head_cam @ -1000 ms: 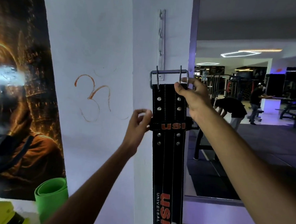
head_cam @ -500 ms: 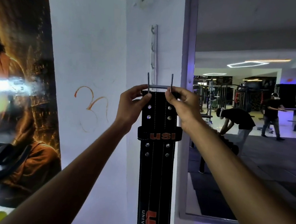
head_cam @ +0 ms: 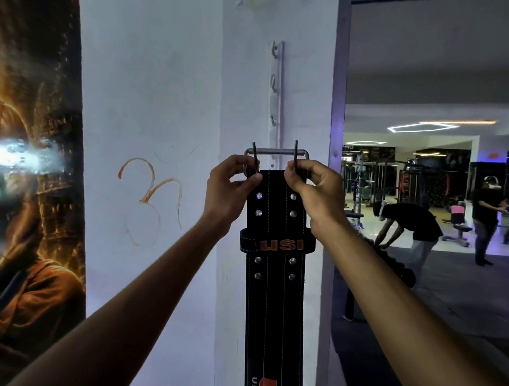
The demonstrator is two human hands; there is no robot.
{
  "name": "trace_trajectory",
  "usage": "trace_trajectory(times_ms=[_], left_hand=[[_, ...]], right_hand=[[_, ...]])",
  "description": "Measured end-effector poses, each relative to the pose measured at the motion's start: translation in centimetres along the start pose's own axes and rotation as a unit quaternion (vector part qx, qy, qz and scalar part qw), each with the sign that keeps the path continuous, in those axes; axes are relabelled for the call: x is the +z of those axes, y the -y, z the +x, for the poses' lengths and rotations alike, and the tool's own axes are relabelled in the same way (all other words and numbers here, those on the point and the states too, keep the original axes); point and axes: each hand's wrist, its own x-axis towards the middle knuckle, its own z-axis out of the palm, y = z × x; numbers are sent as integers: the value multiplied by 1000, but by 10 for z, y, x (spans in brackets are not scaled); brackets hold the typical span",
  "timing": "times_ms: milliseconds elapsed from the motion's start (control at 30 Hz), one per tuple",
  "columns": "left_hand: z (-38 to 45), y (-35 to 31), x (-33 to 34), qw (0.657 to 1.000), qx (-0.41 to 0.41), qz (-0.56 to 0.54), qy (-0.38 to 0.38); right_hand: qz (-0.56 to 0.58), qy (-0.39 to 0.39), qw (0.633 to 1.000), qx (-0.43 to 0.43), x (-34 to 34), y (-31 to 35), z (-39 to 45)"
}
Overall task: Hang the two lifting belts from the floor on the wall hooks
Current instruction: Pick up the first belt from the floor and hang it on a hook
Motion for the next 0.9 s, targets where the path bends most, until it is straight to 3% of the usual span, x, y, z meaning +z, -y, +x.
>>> trace_trajectory(times_ms=[433, 767, 900], left_hand=[[74, 59, 11, 999, 17, -41, 11], [72, 97, 17, 997, -41, -65, -1], [67, 103, 17, 994, -72, -82, 2]], right_hand=[[-24, -39, 997, -55, 29, -41, 65], [-26, 18, 999, -31, 25, -75, 74], [-53, 2, 998, -41, 24, -83, 73]])
